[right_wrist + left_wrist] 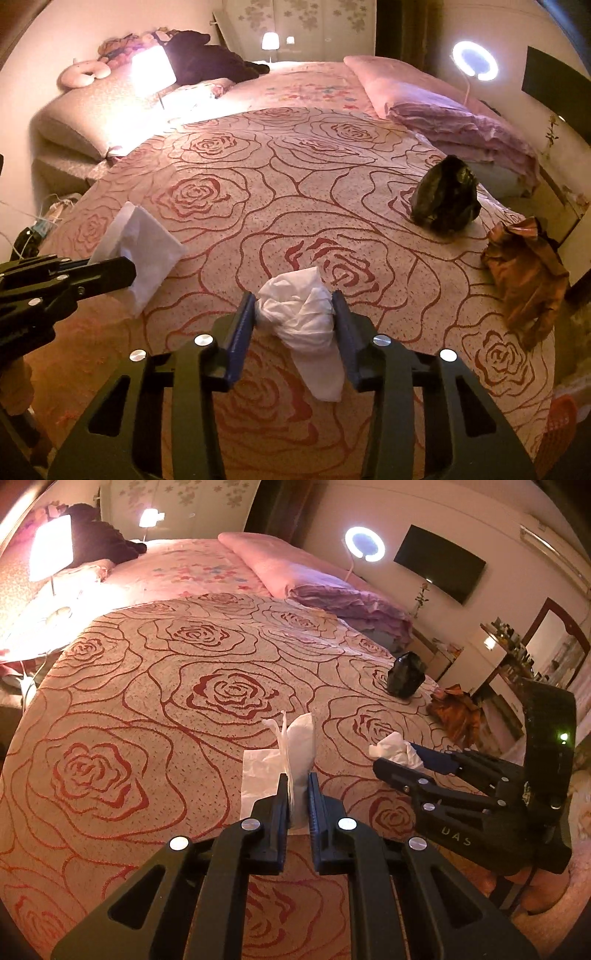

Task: Collect trash
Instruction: 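Grasp the crumpled white tissue on the bed with the right tool, then carry both tissues over the red basket with both tools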

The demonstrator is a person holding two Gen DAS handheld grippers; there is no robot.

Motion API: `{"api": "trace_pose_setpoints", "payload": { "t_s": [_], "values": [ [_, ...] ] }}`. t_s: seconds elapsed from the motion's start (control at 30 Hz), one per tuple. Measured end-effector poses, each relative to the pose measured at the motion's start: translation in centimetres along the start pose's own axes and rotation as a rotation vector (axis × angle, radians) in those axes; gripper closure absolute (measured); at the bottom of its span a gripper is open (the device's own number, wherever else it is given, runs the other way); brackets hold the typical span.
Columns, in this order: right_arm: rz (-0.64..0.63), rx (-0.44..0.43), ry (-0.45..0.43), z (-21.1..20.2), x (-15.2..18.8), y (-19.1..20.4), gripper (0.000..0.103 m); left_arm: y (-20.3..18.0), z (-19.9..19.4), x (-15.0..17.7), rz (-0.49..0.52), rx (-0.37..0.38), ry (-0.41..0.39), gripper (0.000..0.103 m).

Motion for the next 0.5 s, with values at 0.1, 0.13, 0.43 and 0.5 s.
{"api": "trace_pose_setpoints", "payload": {
  "t_s": [0.1, 0.13, 0.43, 0.5],
  "values": [
    [0.025, -0.002, -0.009, -0.5, 0.4, -0.4, 0.065, -0.5, 0.2, 0.0, 0.008, 0.0, 0.005, 0.094],
    [0.034, -0.003, -0.011, -0.7, 0.6, -0.6, 0.065, -0.8, 0.3, 0.1, 0.011, 0.0, 0.006, 0.094],
    [0.125, 0.003, -0.025, -2.6, 2.6, -3.4, 0.065, -3.3, 0.7, 0.2, 0.059, 0.002, 0.018, 0.094],
    [0.15, 0.014, -0.031, -3.2, 3.0, -4.2, 0.065, -4.0, 0.9, 0.3, 0.074, 0.001, 0.022, 0.094]
  ]
}}
Point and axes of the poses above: each gripper's, at about its wrist camera, not at the fingertips, and z roughly the way its jaws point, y to its left, x to its underside, the point moved 8 cm from there along z, roughly the way its jaws point, and after that the axes turned 14 degrees about y, right-handed, at the moved point
